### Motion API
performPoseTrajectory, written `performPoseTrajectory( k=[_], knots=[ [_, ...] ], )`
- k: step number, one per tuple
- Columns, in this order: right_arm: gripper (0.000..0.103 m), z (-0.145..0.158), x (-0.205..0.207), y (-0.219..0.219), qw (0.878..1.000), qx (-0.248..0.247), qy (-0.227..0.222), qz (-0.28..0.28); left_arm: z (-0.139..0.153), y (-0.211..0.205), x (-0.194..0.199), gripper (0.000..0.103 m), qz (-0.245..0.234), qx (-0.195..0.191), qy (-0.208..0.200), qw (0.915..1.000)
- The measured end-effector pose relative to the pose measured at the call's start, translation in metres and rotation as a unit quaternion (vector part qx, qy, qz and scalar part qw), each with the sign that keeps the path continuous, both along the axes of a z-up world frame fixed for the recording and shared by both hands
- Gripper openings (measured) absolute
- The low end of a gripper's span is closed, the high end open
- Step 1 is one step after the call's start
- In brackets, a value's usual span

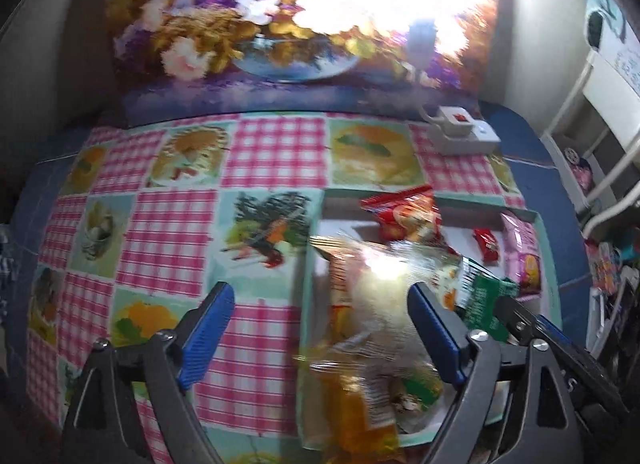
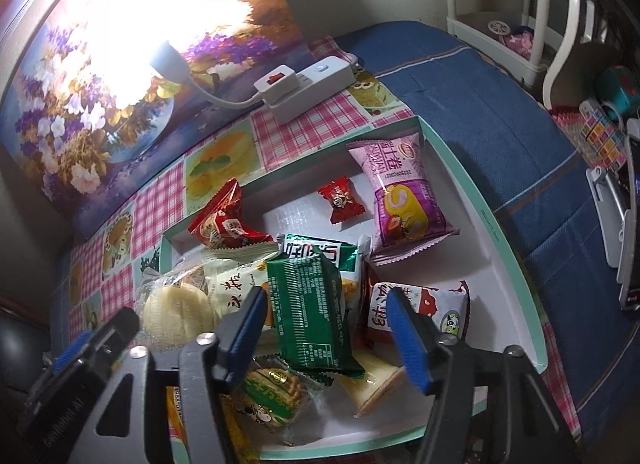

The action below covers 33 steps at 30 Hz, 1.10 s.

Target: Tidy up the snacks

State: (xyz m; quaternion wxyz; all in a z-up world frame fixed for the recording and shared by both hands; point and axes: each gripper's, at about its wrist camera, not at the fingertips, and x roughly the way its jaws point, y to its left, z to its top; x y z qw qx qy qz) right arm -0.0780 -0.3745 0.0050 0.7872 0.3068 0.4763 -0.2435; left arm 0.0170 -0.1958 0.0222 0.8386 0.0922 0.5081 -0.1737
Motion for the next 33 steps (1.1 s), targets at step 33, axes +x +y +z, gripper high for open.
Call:
performPoseTrajectory(
  k=[33],
  knots=[
    [0.103,0.007,0.008,0.022,0.997,-0.046,-0.001,0.063,-0.017,0.046,0.011,0.096,0.091,0.043,0.011,0.9948]
  ],
)
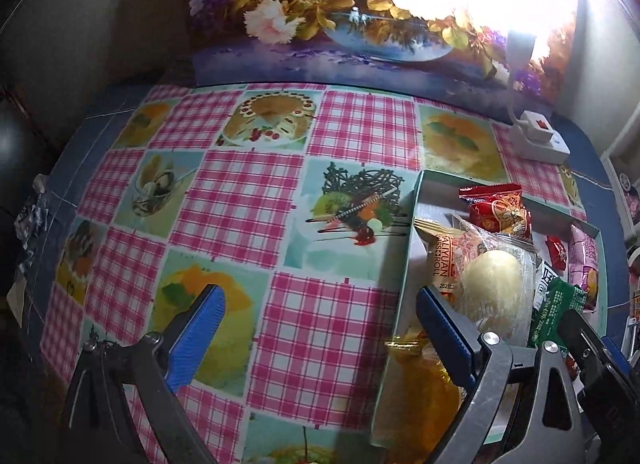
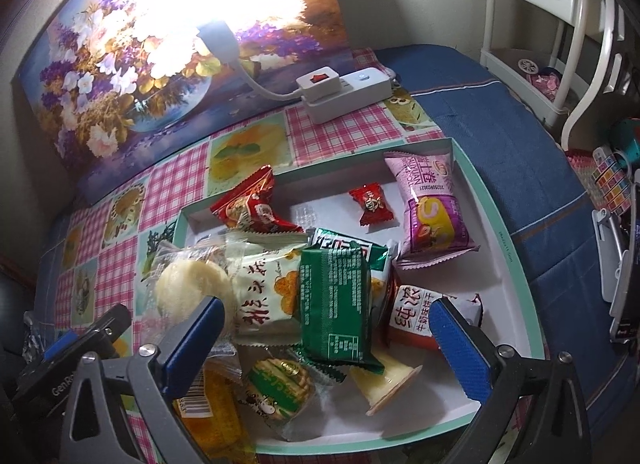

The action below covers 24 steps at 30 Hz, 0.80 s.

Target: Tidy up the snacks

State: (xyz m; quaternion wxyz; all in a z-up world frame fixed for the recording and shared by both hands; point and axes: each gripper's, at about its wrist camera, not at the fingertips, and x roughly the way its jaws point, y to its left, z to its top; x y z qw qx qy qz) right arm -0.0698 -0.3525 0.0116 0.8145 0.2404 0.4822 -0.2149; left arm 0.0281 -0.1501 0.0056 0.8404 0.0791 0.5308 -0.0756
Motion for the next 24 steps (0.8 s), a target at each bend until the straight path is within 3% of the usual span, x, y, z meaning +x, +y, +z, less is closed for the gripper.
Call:
performPoseTrajectory(
  k=[9,19,24],
  knots=[
    [0.103,0.018,-0.018,0.023,1.0,-0.011,-0.023,0.016,0.02,0.039,-0.021,0.096,0.022,0.024,-0.029,0.9991],
    [0.103,0.021,-0.046,0.06,0.998,-0.019,-0.03,0.046,0.015,0.074,-0.063,0.096,-0.029,0.065,-0.054,0.996],
    [0.103,0.014,-0.056,0.078,0.997,-0.02,-0.022,0.068,0.012,0.081,-0.071,0.096,-0.038,0.064,-0.055,0.9957]
  ],
)
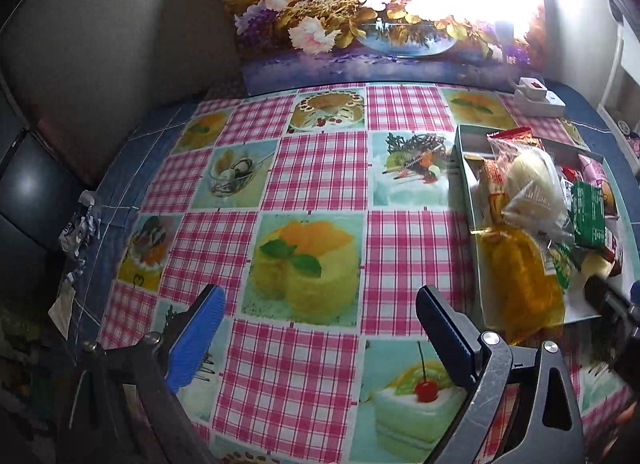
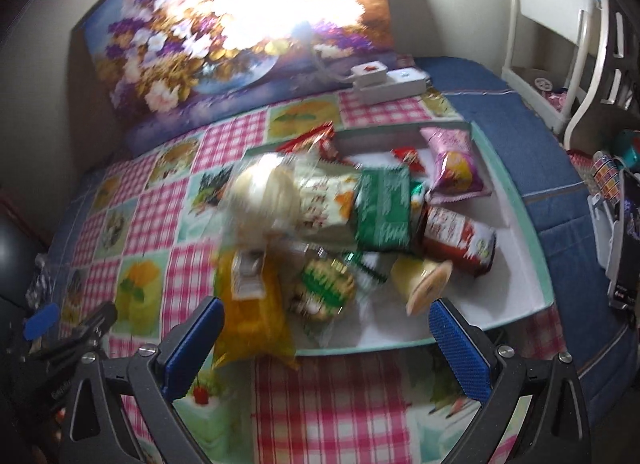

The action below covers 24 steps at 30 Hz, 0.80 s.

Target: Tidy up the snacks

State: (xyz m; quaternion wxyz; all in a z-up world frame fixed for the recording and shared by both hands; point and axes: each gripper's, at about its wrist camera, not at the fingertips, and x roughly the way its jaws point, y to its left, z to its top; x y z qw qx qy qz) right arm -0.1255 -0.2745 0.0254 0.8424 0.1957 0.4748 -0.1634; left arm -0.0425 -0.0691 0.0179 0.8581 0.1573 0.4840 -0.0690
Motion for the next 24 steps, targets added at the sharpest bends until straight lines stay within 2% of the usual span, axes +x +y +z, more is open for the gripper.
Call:
performPoseTrajectory(
  k=[3,6,13,19,24],
  knots=[
    [0.103,-0.003,-0.005,0.008,1.0,-0.009,0.009,0.004,-0.002,0.001,-0.002,0.096,0.0,0.003,0.001,1.0],
    [0.103,0.005,-0.01,0.008,1.0,-0.029,-0.005,-0.008,-0.006,0.001,-0.001,0.096,-0.001,0.002,0.008,1.0],
    [0.103,0.003,-0.005,0.012,0.999,-0.037,0.006,0.003,-0.004,0.002,-0.002,0.096,0.004,-0.004,-0.003,1.0],
    [0.103,-0.002,-0.005,0.008,0.999,-0.032,0.016,-0.006,-0.008,0.004,0.0,0.096,0.008,-0.011,0.006,0.9999],
    [0.103,-0.002,-0.004,0.009,0.999,-0.043,0.02,-0.009,-0.019,0.005,0.005,0.096,0.008,-0.017,0.035,0.9992]
  ],
)
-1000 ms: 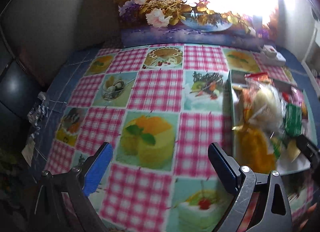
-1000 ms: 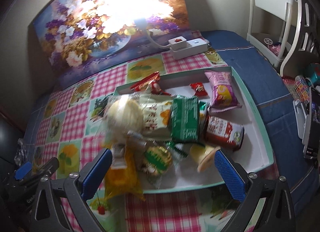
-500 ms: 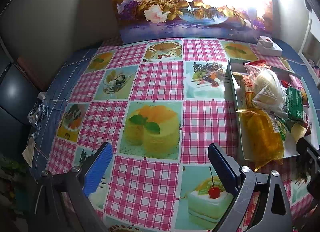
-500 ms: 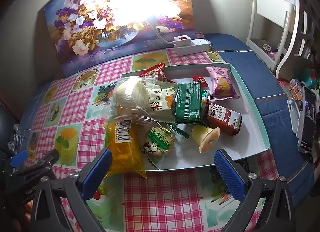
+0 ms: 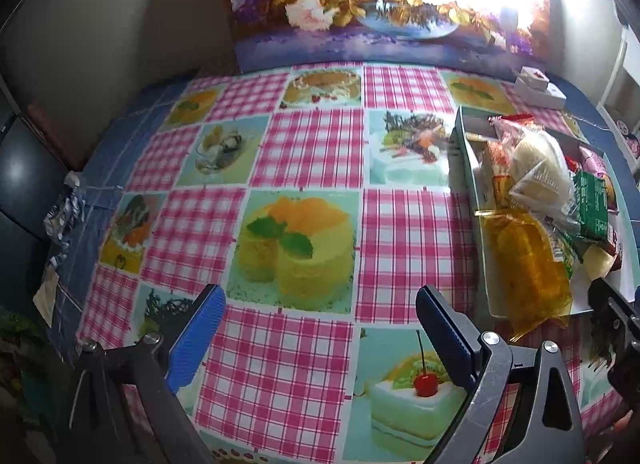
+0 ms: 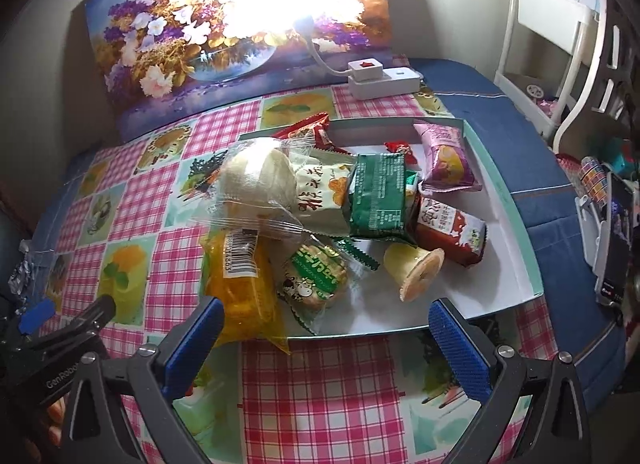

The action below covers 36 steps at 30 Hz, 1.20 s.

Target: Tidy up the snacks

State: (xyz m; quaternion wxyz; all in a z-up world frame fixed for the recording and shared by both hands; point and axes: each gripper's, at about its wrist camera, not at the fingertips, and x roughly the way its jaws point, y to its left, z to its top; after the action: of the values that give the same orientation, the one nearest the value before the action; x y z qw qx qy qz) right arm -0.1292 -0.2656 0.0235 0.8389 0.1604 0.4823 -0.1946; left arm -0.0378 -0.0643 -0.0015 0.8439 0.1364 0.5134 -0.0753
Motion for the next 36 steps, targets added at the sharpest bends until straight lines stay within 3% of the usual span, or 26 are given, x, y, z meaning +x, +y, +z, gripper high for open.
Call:
performPoseTrajectory(
  k=[12,36],
  knots=[
    [0.103,0.002,-0.002,-0.004,1.0,-0.001,-0.007,-0.014,0.0,0.005,0.0,0.096,0.011,-0.021,0.003,0.9997],
    [0.103,0.004,-0.005,-0.006,1.0,0.007,-0.016,-0.019,0.007,0.006,-0.002,0.096,0.02,-0.01,-0.017,0.9996]
  ],
)
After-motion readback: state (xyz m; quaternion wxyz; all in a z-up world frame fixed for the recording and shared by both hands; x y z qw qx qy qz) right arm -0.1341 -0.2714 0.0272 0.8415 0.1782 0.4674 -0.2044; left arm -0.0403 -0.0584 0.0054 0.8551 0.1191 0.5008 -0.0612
